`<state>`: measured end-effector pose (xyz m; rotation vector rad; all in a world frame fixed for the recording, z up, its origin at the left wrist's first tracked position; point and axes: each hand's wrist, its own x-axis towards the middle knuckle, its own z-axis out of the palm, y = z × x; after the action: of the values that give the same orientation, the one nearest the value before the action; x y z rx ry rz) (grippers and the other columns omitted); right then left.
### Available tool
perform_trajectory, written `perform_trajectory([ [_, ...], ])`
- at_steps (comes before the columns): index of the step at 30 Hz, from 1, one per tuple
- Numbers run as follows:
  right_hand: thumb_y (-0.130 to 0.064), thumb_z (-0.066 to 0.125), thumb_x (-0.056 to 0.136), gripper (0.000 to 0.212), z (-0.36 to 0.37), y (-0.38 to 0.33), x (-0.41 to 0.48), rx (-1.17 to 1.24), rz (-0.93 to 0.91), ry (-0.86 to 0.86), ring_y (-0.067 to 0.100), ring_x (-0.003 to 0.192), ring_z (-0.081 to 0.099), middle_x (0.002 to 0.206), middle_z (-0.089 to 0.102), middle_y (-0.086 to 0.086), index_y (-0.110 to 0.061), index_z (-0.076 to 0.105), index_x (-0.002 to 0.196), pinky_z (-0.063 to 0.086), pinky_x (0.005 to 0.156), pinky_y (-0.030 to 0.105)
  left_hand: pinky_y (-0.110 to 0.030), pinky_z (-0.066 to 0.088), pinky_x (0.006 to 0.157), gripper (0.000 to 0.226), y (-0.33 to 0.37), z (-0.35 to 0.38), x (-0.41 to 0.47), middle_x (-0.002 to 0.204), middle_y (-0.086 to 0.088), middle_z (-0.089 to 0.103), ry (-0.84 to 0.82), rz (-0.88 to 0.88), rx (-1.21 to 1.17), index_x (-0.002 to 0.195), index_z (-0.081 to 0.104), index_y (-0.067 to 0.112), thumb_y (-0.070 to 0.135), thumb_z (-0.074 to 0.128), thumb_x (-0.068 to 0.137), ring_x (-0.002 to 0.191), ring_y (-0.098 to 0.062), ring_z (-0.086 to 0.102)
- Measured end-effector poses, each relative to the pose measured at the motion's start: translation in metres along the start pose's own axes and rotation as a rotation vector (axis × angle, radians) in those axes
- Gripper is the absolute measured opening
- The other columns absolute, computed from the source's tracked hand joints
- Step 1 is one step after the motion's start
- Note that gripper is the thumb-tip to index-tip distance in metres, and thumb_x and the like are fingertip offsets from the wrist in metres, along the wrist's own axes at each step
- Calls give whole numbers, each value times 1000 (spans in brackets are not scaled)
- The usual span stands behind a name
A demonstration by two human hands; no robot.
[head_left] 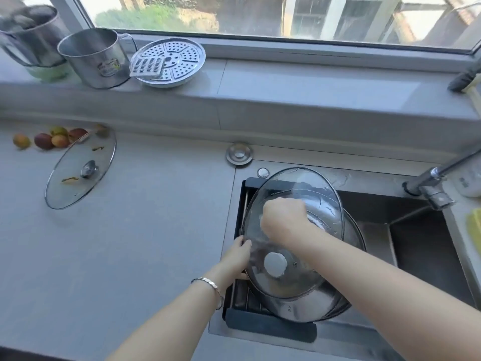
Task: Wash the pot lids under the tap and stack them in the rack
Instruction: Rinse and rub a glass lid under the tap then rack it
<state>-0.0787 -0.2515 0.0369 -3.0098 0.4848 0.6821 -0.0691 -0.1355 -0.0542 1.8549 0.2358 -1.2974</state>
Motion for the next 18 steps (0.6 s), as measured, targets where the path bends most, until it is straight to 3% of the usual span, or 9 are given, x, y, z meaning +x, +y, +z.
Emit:
perform_trajectory([
  [5, -16, 41, 91, 20, 2, -2, 17, 52, 55, -31, 26, 96, 60, 105, 64, 6, -12, 60, 94, 36, 68, 26, -35, 52, 81, 35, -3, -7, 16, 117, -6, 57, -38, 26, 57, 123, 47, 17, 31, 29, 97, 93, -22, 58],
  [8, -15, 40, 90, 21, 11, 7, 19, 111, 119, -21, 26, 81, 52, 93, 60, 9, -11, 50, 72, 33, 61, 23, -40, 51, 89, 45, -5, -8, 25, 130, -5, 50, -56, 23, 98, 139, 33, 26, 39, 31, 97, 107, -23, 56],
  [10, -14, 40, 89, 24, 20, 17, 20, 162, 170, -34, 23, 76, 46, 80, 50, 5, -11, 43, 66, 33, 57, 22, -38, 52, 85, 52, -5, -6, 27, 126, -2, 49, -62, 35, 122, 146, 20, 29, 40, 32, 97, 105, -23, 55],
  [12, -13, 39, 89, 29, 28, 26, 24, 214, 200, -52, 23, 72, 45, 66, 42, 1, -12, 36, 60, 27, 50, 21, -34, 49, 84, 56, -5, -5, 30, 139, -4, 42, -38, 61, 124, 149, 11, 28, 39, 32, 98, 111, -25, 53],
  [15, -14, 39, 88, 32, 37, 29, 26, 243, 199, -53, 22, 62, 42, 59, 37, -1, -13, 33, 57, 24, 47, 21, -36, 46, 95, 55, -2, -5, 32, 150, -5, 32, 32, 88, 193, 149, 14, 23, 36, 33, 98, 127, -29, 43],
  [18, -16, 41, 86, 32, 46, 26, 24, 278, 194, -21, 25, 65, 43, 58, 36, -1, -13, 33, 55, 22, 45, 22, -32, 45, 93, 52, -2, -5, 30, 148, -7, 34, 54, 101, 315, 147, 20, 18, 35, 30, 99, 128, -30, 42],
])
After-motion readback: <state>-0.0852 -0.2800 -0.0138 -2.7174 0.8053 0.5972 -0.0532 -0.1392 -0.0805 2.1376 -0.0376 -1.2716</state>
